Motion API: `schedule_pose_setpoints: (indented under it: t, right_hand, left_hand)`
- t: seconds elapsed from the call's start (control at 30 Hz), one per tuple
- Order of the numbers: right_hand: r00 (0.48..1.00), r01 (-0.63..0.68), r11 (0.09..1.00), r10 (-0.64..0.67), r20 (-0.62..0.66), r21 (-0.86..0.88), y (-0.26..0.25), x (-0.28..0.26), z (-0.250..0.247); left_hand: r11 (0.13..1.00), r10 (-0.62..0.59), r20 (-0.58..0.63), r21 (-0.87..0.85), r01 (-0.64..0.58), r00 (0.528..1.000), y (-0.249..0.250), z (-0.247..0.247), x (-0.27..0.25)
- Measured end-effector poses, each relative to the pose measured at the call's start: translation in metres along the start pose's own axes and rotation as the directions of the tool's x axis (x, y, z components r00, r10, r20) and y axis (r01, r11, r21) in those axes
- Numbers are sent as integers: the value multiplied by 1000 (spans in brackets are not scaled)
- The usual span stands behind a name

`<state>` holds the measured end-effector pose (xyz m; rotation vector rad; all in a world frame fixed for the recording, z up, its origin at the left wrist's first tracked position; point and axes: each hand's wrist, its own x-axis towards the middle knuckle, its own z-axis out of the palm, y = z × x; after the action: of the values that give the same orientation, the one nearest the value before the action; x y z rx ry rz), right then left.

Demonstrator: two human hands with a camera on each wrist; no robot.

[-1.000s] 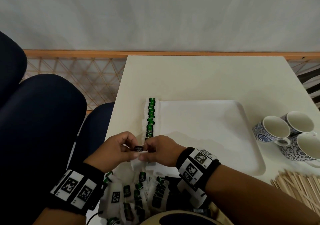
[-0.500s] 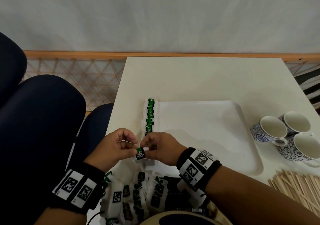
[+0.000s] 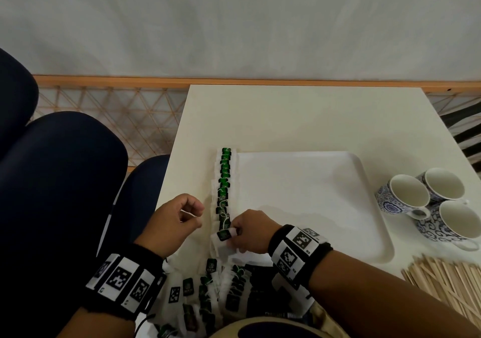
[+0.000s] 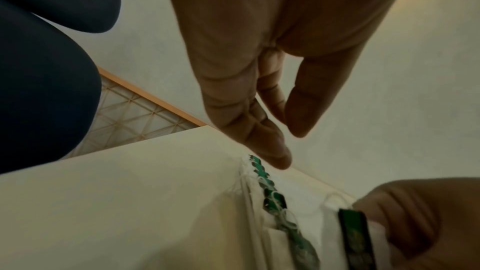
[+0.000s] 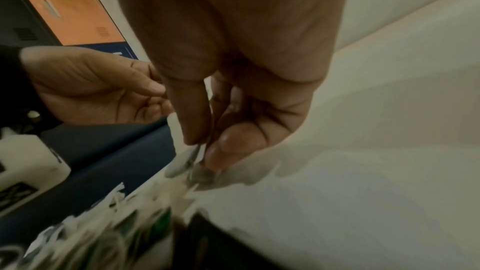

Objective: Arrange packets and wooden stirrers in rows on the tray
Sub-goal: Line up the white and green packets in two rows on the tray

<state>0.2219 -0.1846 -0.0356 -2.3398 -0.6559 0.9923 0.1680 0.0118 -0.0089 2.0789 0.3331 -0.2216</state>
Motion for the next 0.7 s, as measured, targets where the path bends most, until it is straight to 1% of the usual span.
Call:
schedule_pose_setpoints:
  t: [0.07, 0.17, 0.3, 0.37, 0.43, 0.5, 0.57, 0.63, 0.7]
  right_hand:
    - [1000, -13, 1000, 13, 14, -24, 2, 1, 5]
    - [999, -28, 999, 27, -29, -24, 3, 3, 12]
    - [996, -60, 998, 59, -71, -18, 3, 5, 20]
    - [995, -75, 997, 73, -73, -27, 3, 5, 21]
    - [995, -74, 996, 70, -74, -55, 1, 4, 21]
    - [995, -77, 993, 71, -75, -89, -1, 4, 21]
    - [993, -96, 991, 89, -83, -95, -3, 5, 20]
    - [989, -122, 989, 115, -94, -81, -4, 5, 21]
    - [986, -136, 989, 130, -105, -54, -4, 4, 22]
  left_hand:
    - [999, -29, -1, 39, 29, 1000, -4, -2, -2]
    - [997, -76, 5, 32, 75, 997, -9, -8, -6]
    - [993, -107, 16, 59, 106, 994, -16, -17, -10]
    - [986, -119, 24, 117, 116, 993, -20, -21, -13]
    - [967, -121, 24, 230, 113, 992, -24, -24, -17]
    - [933, -138, 20, 337, 123, 990, -28, -27, -21]
    - [889, -194, 26, 428, 165, 981, -33, -30, -24]
    - [818, -303, 39, 523, 239, 952, -41, -32, -27]
    - [741, -410, 53, 602, 298, 911, -48, -31, -31]
